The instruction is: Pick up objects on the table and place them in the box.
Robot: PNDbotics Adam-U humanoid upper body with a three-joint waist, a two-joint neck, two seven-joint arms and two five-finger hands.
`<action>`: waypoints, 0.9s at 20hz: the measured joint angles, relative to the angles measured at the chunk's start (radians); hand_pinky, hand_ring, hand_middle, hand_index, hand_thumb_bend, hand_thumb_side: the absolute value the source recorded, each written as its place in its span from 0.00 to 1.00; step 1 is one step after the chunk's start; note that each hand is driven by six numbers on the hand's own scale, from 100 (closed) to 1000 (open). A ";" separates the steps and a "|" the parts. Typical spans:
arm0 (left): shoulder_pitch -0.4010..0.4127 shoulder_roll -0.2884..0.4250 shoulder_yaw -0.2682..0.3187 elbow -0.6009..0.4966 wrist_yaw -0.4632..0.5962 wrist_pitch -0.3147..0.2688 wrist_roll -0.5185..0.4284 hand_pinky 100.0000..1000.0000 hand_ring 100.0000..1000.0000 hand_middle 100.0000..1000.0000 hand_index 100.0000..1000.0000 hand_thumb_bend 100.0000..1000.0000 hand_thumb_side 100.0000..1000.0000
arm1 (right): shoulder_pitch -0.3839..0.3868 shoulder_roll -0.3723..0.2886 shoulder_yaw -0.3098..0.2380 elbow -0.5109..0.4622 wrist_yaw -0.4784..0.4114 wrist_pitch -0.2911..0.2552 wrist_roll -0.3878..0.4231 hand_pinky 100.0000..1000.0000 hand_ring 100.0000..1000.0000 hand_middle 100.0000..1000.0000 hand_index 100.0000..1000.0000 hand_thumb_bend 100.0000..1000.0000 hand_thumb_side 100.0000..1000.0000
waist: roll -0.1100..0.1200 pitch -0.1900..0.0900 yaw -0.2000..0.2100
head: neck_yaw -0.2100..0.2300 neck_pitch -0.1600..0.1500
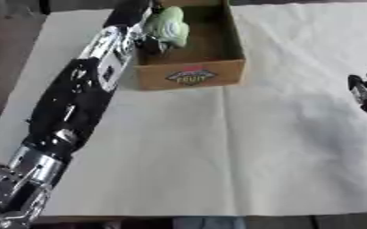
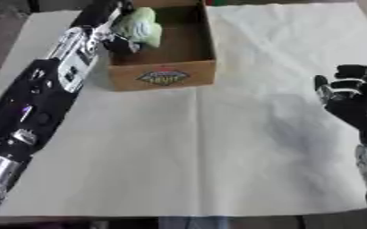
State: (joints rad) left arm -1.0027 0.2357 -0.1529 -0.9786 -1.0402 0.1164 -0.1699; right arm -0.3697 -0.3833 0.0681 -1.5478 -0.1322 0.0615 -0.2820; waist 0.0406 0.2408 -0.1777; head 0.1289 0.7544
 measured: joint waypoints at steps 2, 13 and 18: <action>0.003 0.000 -0.005 -0.012 0.000 -0.023 -0.028 0.78 0.73 0.71 0.74 0.98 0.45 | 0.000 0.000 0.000 0.000 0.000 0.000 0.000 0.52 0.57 0.54 0.62 0.30 0.00 | 0.000 0.000 0.007 | -0.003 0.000; 0.071 0.095 -0.034 -0.322 0.162 -0.052 -0.089 0.74 0.66 0.65 0.72 0.90 0.54 | 0.010 0.001 -0.008 0.002 0.000 -0.005 -0.008 0.52 0.57 0.54 0.62 0.30 0.00 | -0.007 -0.004 0.062 | -0.027 0.000; 0.208 0.145 0.028 -0.523 0.445 0.046 0.049 0.65 0.57 0.55 0.66 0.66 0.46 | 0.018 0.001 -0.019 0.003 -0.001 -0.008 -0.018 0.52 0.57 0.54 0.62 0.30 0.00 | -0.017 -0.004 0.098 | -0.044 -0.010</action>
State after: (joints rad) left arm -0.7951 0.3808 -0.1249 -1.5014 -0.5956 0.1623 -0.1214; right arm -0.3516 -0.3824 0.0491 -1.5444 -0.1328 0.0535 -0.3000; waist 0.0239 0.2367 -0.0797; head 0.0849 0.7444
